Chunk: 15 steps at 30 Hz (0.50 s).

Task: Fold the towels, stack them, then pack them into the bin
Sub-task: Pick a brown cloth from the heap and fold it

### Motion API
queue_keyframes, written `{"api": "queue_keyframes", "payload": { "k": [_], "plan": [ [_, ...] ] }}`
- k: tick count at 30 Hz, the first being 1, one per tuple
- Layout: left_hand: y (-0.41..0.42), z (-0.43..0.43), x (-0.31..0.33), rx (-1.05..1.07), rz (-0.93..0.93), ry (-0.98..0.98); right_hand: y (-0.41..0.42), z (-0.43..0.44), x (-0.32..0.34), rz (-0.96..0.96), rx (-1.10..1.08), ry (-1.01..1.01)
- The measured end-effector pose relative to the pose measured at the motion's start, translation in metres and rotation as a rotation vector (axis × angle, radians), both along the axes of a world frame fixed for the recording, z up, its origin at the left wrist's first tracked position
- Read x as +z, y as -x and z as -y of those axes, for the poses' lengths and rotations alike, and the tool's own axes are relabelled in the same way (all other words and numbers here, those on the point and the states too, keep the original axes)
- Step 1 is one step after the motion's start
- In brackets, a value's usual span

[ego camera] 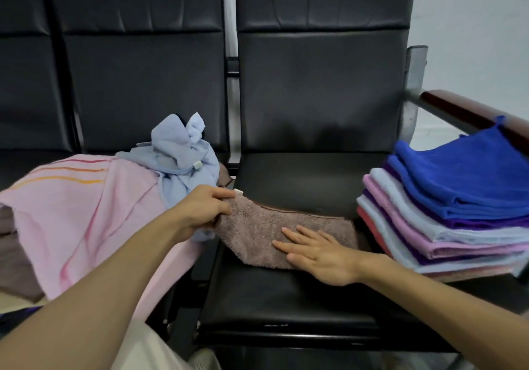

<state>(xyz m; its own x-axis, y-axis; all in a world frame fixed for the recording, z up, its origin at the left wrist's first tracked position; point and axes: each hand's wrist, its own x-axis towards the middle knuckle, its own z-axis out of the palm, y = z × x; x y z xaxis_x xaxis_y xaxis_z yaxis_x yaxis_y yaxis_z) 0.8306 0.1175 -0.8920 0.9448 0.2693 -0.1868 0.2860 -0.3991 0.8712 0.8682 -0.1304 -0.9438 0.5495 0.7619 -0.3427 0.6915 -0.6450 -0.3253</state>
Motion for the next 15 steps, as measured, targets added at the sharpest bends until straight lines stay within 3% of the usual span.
{"api": "queue_keyframes", "payload": {
  "k": [6, 9, 11, 13, 15],
  "plan": [
    [0.001, 0.034, 0.027, -0.113, 0.005, 0.000, -0.006, -0.006, 0.033, -0.024, 0.076, -0.024],
    [-0.002, 0.057, 0.034, -0.168, 0.032, -0.016, -0.017, 0.026, 0.042, 0.160, -0.118, -0.091],
    [-0.005, 0.074, 0.038, -0.196, 0.069, -0.021, -0.020, 0.049, 0.043, 0.223, -0.264, -0.005],
    [-0.006, 0.089, 0.037, -0.234, 0.084, -0.032, -0.020, 0.058, 0.040, 0.172, -0.361, 0.106],
    [-0.009, 0.104, 0.031, -0.278, 0.071, -0.034, -0.024, 0.056, 0.032, 0.049, -0.439, 0.073]
  ]
}}
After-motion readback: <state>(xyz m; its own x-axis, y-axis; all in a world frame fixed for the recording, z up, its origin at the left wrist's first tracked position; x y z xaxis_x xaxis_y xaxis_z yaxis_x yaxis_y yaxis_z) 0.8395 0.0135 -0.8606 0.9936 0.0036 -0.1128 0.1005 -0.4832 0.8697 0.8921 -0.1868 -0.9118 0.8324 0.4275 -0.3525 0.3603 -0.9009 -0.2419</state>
